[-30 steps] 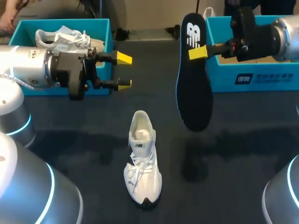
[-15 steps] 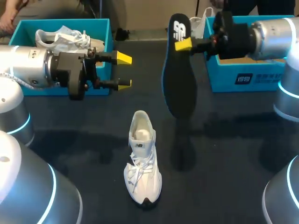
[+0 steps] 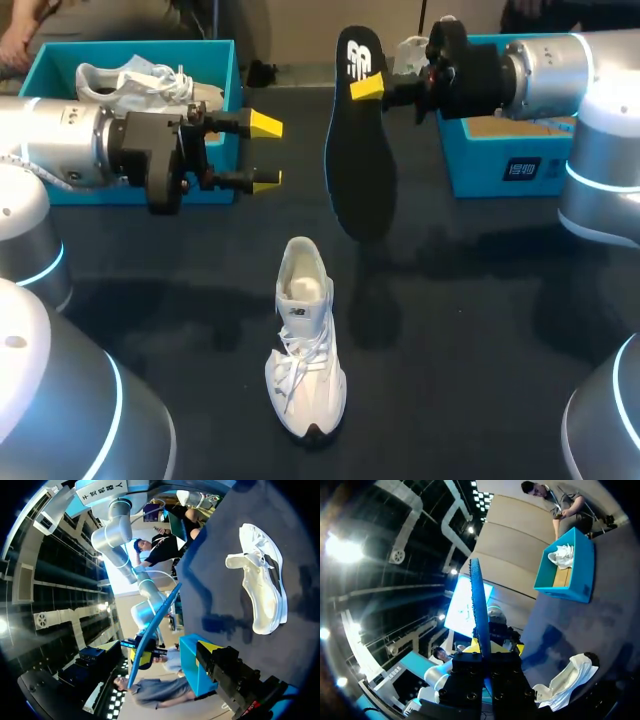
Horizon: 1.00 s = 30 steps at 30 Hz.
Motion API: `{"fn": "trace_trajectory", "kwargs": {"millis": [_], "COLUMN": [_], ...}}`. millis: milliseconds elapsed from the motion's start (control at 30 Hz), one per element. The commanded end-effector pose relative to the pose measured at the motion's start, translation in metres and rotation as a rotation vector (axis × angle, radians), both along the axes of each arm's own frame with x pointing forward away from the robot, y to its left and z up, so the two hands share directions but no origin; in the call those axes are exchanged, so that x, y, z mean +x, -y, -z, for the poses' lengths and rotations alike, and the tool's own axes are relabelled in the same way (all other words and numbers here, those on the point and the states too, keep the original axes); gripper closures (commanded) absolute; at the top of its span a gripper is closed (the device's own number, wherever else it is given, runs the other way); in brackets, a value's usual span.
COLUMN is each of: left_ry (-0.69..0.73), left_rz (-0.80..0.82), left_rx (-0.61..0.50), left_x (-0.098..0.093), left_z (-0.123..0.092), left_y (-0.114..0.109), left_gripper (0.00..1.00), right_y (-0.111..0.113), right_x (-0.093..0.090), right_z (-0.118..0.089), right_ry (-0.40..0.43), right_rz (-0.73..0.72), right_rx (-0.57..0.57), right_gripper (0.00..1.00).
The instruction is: Take the shoe out of the shoebox, open the shoe tongue, remove and reinsert the insole, then place the shoe into the shoebox
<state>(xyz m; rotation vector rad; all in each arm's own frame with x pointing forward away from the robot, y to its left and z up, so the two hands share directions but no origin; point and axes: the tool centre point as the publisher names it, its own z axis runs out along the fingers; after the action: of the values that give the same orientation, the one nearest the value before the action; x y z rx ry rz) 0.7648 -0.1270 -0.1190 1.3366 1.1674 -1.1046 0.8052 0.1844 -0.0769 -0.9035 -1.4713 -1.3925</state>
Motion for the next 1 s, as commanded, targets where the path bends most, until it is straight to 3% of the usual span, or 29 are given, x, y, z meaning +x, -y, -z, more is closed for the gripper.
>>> {"fn": "trace_trajectory", "kwargs": {"millis": [33,167,500,833,900,1000], "left_ry": [0.002,0.002,0.002,0.002,-0.024,-0.054], "left_rz": [0.0,0.0,0.0,0.0,0.016,0.024], "left_rx": [-0.001,-0.001,-0.001,-0.001,-0.001,-0.006], "left_x": [0.0,0.0,0.0,0.0,0.007,0.013], "left_z": [0.001,0.001,0.001,0.001,0.008,0.015], "left_y": [0.001,0.001,0.001,0.001,0.001,-0.001], "left_gripper": [0.0,0.0,0.0,0.0,0.0,0.0], "right_y": [-0.001,-0.001,-0.026,-0.024,-0.024,-0.035], "right_x": [-0.001,-0.001,-0.002,-0.003,-0.003,0.007], "right_z": [0.0,0.0,0.031,0.03,0.03,0.029], "right_ry": [0.0,0.0,-0.279,-0.273,-0.273,-0.297], "right_rz": [0.002,0.002,0.147,0.169,0.169,0.086], "right_rx": [-0.002,-0.002,0.039,0.033,0.033,0.005], "right_gripper": [1.0,1.0,1.0,1.0,1.0,1.0]}}
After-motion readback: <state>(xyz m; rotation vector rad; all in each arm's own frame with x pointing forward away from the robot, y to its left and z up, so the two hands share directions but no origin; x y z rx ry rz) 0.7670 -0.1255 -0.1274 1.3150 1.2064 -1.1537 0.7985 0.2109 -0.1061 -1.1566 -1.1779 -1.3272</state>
